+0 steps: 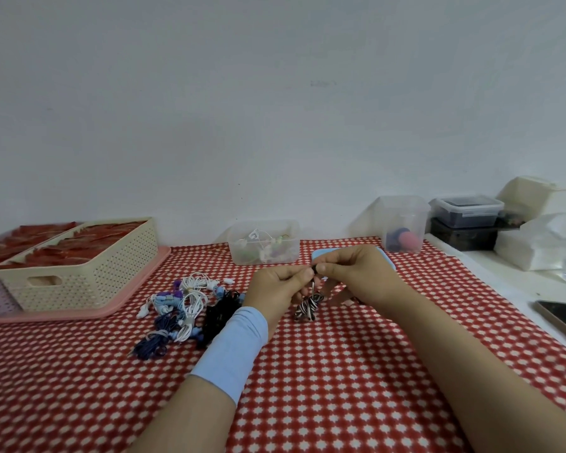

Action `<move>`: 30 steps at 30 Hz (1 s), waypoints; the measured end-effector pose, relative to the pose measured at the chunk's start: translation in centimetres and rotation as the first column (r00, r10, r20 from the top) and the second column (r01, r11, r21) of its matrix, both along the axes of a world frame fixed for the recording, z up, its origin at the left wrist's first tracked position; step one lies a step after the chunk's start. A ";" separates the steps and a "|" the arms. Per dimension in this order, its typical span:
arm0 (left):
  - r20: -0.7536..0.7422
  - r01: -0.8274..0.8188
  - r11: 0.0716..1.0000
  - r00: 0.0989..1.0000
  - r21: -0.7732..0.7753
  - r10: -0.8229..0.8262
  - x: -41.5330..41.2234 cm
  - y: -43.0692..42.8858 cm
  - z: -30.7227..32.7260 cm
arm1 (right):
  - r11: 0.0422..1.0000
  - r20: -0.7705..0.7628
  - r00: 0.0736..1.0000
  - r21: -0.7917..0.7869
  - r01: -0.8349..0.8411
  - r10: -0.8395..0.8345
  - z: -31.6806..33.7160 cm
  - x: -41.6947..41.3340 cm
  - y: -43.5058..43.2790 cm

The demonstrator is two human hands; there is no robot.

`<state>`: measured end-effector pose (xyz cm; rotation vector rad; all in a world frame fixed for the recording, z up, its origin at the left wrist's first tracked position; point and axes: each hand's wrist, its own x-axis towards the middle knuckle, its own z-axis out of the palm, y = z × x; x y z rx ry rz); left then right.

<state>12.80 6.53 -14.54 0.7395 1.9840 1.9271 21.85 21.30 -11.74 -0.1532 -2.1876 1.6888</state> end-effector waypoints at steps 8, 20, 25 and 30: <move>-0.043 -0.016 0.998 0.999 -0.054 0.014 0.0 -0.4 0.2 | 0.976 -0.018 0.999 0.213 0.047 -0.045 0.2 0.2 0.1; -0.327 -0.136 0.989 0.939 -0.060 0.109 0.5 -0.8 1.0 | 0.996 0.008 0.999 0.081 0.047 -0.048 0.2 0.2 -0.7; -0.293 -0.103 0.993 0.953 -0.055 0.082 0.6 -1.0 1.0 | 0.994 0.010 1.000 0.104 0.027 -0.028 0.3 0.5 -0.6; -0.374 -0.136 0.989 0.922 -0.062 0.103 0.6 -1.1 1.0 | 0.999 0.023 0.999 0.022 0.031 -0.032 0.1 0.4 -0.8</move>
